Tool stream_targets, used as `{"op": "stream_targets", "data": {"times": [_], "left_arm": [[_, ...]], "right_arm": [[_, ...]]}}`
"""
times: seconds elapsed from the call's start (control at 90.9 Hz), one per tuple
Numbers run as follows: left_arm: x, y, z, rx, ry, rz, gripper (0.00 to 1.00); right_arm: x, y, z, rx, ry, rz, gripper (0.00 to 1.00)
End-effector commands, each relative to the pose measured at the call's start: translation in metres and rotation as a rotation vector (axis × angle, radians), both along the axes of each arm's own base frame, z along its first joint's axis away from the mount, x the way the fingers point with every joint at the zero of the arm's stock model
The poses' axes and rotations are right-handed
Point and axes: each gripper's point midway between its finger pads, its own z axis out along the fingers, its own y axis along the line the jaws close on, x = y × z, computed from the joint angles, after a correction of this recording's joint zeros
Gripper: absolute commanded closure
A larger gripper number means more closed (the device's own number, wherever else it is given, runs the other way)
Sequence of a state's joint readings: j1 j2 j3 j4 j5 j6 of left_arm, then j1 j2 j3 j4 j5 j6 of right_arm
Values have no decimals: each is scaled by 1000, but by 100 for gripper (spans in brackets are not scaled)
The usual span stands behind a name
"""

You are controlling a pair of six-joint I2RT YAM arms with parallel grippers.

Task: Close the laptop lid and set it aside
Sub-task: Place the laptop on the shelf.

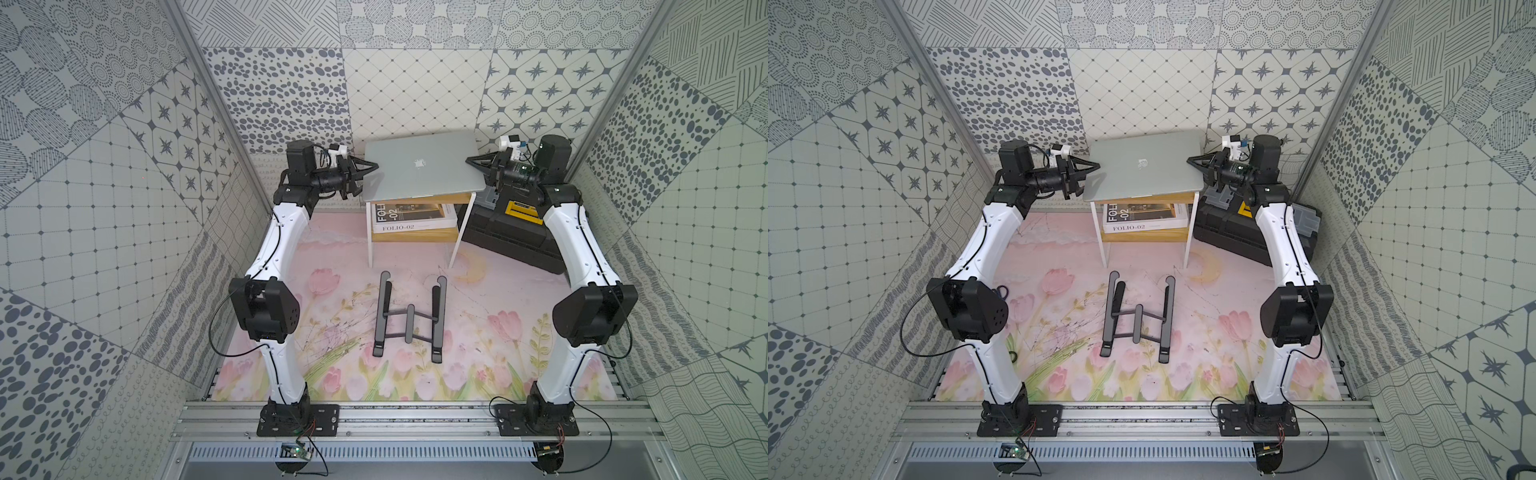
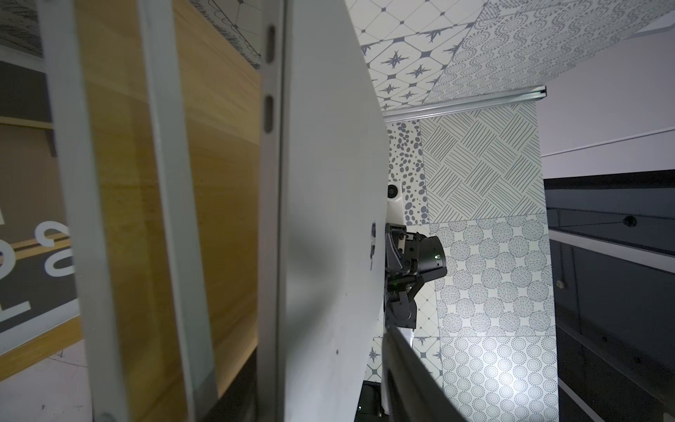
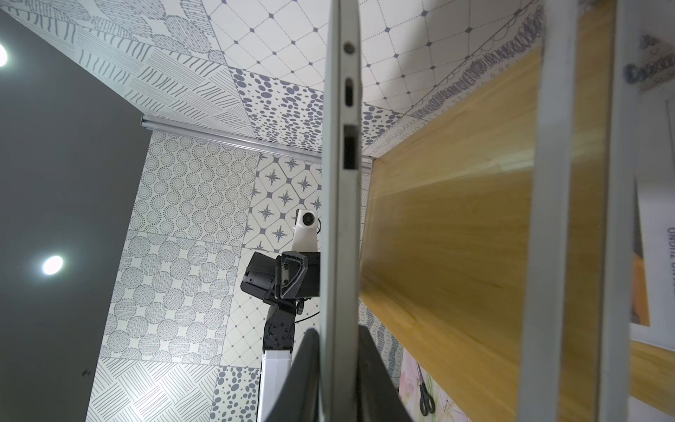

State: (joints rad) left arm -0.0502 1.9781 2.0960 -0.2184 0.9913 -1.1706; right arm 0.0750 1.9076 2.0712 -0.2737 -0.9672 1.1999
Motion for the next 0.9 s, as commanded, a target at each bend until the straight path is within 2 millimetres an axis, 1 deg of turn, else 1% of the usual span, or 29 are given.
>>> {"op": "stream_targets", "data": {"times": [0.0,0.231,0.517,0.616,0.649,0.814,0.891], "left_arm": [[5,7,6,29,-80,14,50],[11,16,-7,56,-62,40,41],[17,29,-26,144,-18,73,38],[20,34,-30,179,-21,93,38],[22,35,-34,182,-10,96,38],[23,36,-41,203,8,82,37],[23,39,-44,235,6,96,35]], "right_arm": [[-5,9,37,5,-158,13,100],[8,9,30,10,-138,-2,100],[16,8,30,14,-139,-13,100],[18,6,30,15,-137,-29,100],[18,6,31,16,-138,-31,100],[20,0,32,18,-136,-43,100],[21,-1,31,18,-133,-43,100]]}}
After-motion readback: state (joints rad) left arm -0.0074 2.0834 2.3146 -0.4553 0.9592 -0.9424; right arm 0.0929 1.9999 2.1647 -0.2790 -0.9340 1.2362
